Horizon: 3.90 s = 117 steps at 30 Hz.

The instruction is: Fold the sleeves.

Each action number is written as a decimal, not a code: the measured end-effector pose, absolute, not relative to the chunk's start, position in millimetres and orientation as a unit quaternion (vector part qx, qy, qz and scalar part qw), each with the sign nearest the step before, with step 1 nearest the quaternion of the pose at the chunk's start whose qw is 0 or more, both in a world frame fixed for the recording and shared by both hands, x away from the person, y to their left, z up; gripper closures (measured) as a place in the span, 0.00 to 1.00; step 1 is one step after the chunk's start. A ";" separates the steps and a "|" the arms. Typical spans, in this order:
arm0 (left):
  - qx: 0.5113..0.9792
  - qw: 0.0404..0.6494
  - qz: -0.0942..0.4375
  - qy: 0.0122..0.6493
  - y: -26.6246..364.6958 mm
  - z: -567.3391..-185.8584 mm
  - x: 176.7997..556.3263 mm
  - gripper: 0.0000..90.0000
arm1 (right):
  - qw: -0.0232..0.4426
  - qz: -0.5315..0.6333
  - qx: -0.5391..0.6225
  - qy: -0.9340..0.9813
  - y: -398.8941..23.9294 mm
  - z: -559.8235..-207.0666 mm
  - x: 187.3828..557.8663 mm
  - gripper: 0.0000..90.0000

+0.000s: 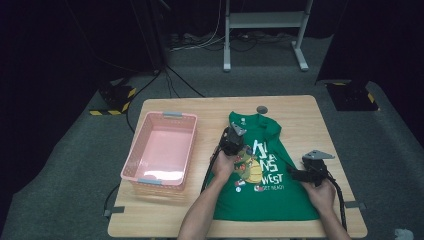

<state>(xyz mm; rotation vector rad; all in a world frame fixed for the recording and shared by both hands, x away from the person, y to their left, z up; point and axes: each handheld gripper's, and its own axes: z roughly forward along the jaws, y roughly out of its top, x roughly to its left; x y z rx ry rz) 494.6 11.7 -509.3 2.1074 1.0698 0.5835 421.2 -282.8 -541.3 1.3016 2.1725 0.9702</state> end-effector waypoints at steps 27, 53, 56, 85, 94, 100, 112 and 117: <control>0.803 0.366 0.191 0.430 17.7 -514.8 487.2 0.53 | 0.213 0.349 0.469 0.782 -282.7 -541.3 421.2 0.25; 0.779 0.394 0.174 0.455 42.2 -498.7 479.0 0.32 | 0.212 0.349 0.470 0.782 -282.7 -541.4 421.3 0.25; 0.777 0.393 0.174 0.459 44.7 -498.7 478.3 0.29 | 0.212 0.349 0.471 0.782 -282.7 -541.4 421.3 0.25; 0.757 0.398 0.193 0.480 67.9 -498.2 455.7 0.19 | 0.211 0.349 0.472 0.782 -282.6 -541.3 421.3 0.24; 0.751 0.402 0.184 0.491 76.6 -504.7 446.3 0.18 | 0.211 0.349 0.471 0.782 -282.5 -541.3 421.3 0.24; 0.746 0.408 0.176 0.495 79.5 -505.6 442.4 0.18 | 0.211 0.349 0.471 0.782 -282.5 -541.3 421.3 0.24; 0.755 0.386 0.207 0.488 79.7 -510.7 426.5 0.19 | 0.211 0.349 0.471 0.783 -282.5 -541.3 421.3 0.24; 0.756 0.382 0.205 0.491 80.9 -515.0 424.1 0.19 | 0.211 0.349 0.471 0.782 -282.5 -541.3 421.3 0.24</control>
